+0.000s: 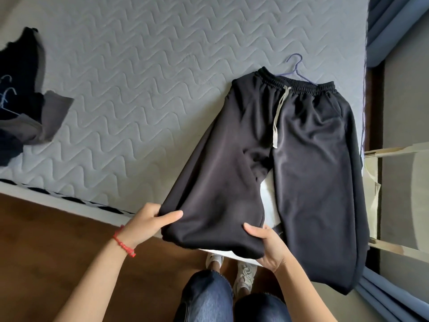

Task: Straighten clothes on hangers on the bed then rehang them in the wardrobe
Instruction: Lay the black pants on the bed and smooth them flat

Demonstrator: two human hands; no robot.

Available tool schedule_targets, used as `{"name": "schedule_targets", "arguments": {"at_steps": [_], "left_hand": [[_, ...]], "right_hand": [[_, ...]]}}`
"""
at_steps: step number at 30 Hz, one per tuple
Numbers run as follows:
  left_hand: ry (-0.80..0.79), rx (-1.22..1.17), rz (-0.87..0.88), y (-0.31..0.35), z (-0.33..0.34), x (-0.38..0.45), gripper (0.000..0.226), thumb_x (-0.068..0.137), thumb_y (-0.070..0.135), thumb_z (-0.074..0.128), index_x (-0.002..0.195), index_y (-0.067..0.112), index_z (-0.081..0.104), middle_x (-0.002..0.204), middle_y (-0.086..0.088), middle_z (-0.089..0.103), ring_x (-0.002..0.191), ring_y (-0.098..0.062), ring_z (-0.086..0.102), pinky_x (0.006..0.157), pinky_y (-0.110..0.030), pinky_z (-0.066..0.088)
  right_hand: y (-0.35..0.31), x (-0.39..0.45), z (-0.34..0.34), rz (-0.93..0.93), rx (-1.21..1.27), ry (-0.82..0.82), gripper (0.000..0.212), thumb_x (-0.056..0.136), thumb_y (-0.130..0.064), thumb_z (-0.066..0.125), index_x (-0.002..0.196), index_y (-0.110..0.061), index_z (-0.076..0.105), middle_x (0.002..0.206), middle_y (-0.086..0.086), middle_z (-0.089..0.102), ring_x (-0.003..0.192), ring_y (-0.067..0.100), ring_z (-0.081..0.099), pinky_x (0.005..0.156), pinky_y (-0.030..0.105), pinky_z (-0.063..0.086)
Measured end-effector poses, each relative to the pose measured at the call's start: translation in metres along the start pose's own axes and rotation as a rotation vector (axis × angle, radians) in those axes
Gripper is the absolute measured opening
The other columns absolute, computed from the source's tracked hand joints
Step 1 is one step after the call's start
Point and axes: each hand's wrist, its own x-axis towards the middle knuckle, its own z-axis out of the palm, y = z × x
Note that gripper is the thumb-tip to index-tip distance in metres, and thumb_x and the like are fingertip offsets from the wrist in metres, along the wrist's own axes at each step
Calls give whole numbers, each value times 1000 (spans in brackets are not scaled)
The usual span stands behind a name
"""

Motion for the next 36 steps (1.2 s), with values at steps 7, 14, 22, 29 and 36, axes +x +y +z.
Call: {"name": "schedule_targets", "arguments": {"at_steps": [7, 14, 22, 29, 36], "left_hand": [[-271, -517, -67, -25, 20, -14, 69, 35, 34, 92, 99, 17, 74, 104, -4, 73, 99, -15, 68, 78, -24, 55], [-339, -211, -171, -38, 4, -35, 70, 55, 31, 85, 116, 11, 57, 115, 4, 69, 105, -9, 64, 83, -20, 52], [22, 420, -522, -116, 22, -6, 41, 80, -3, 55, 121, 1, 53, 108, -16, 65, 91, -27, 63, 71, -22, 51], [11, 419, -331, -69, 81, 21, 33, 89, 14, 54, 122, 11, 56, 125, -11, 60, 117, -22, 55, 100, -29, 40], [-79, 417, -115, -1, 155, 91, 31, 89, 20, 54, 118, 12, 59, 117, -8, 66, 111, -21, 59, 98, -28, 43]], "right_hand": [[12, -2, -1, 60, 205, -85, 85, 43, -40, 91, 117, -6, 65, 124, 17, 62, 112, 35, 61, 84, 48, 54], [14, -21, -9, 202, -346, -155, 49, 63, 5, 66, 110, -5, 62, 104, 11, 71, 93, 25, 68, 78, 35, 56], [46, 9, -51, 359, -785, 420, 24, 85, -1, 47, 104, 13, 51, 53, 8, 49, 35, 12, 42, 37, 16, 25], [-5, 3, -75, 76, -588, 598, 15, 91, -5, 50, 104, -6, 57, 74, 9, 64, 64, 22, 60, 59, 26, 44], [-74, 4, -143, -223, -629, 905, 25, 88, -8, 50, 110, -4, 62, 79, 4, 71, 76, 19, 67, 73, 27, 51]]}}
